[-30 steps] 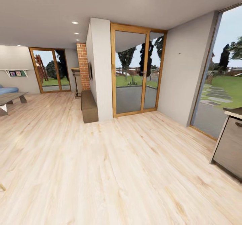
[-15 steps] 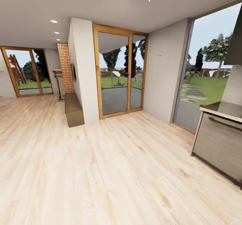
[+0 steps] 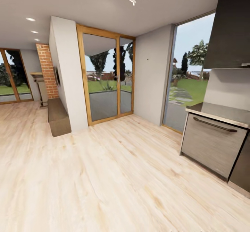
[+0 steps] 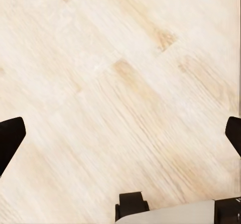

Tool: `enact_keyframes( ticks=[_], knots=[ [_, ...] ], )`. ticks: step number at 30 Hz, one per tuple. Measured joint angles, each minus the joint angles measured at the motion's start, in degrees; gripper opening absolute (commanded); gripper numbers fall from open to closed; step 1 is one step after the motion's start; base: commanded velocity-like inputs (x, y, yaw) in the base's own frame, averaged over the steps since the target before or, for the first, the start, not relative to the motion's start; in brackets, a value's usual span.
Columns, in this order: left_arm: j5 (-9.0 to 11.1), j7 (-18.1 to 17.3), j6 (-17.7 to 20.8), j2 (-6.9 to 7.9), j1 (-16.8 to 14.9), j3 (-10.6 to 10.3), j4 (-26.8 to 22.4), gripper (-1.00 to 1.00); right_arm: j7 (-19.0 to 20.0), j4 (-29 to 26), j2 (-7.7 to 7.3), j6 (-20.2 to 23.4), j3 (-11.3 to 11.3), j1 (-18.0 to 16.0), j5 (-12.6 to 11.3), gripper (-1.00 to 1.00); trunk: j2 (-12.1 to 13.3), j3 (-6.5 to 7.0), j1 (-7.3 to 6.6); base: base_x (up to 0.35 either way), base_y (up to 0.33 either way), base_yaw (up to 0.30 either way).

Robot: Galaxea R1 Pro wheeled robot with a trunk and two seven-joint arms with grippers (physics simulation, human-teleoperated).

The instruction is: Pick up the poster from the kitchen countertop and hang it on one of the wall nails in the kitchen.

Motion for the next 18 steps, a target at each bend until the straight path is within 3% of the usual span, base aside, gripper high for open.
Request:
enact_keyframes(
  ticks=[18],
  knots=[
    [0.0, 0.0, -0.1, 0.0, 0.0, 0.0, 0.0, 1.0, 0.0, 0.0, 0.0, 0.0, 0.0, 0.0, 0.0, 1.0, 0.0, 0.73, 0.0, 0.0, 0.0, -0.291]
  ],
)
